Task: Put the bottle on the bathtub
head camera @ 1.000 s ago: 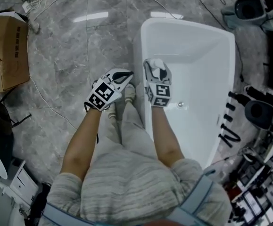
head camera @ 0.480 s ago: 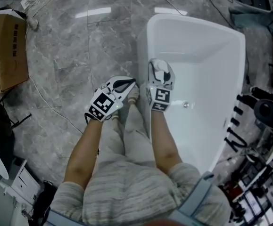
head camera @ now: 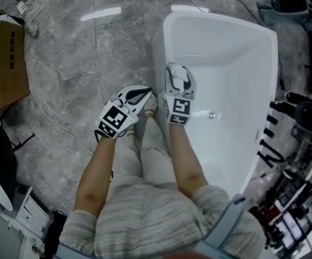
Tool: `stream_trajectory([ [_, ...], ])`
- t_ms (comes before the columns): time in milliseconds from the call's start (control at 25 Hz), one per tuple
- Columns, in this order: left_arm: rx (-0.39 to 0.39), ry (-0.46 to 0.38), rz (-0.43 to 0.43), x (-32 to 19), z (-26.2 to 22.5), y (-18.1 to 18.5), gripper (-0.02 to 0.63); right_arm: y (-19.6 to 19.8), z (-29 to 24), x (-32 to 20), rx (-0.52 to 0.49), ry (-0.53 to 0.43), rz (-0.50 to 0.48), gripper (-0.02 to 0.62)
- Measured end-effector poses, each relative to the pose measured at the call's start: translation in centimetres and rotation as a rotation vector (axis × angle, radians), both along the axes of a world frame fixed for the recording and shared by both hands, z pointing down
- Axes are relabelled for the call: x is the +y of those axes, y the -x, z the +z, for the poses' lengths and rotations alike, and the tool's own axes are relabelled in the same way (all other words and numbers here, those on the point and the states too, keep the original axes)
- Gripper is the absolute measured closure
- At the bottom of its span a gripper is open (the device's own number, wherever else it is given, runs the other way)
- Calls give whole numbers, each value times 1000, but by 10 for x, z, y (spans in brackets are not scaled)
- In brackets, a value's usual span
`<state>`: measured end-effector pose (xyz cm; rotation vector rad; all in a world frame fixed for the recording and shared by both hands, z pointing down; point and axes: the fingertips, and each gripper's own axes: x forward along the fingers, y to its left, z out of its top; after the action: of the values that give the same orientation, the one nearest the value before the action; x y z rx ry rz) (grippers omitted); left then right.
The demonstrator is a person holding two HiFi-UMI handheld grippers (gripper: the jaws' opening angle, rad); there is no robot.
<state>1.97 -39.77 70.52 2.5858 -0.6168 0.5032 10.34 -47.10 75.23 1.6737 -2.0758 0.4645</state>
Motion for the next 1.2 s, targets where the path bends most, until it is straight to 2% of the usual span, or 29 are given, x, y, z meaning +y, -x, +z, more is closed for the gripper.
stream_trajectory([
  [240, -3, 4, -1, 3, 0, 0, 603, 0, 0, 1, 5, 12, 6, 377],
  [1200, 6, 29, -34, -6, -3, -2, 603, 6, -5, 14, -49, 61, -80, 376],
])
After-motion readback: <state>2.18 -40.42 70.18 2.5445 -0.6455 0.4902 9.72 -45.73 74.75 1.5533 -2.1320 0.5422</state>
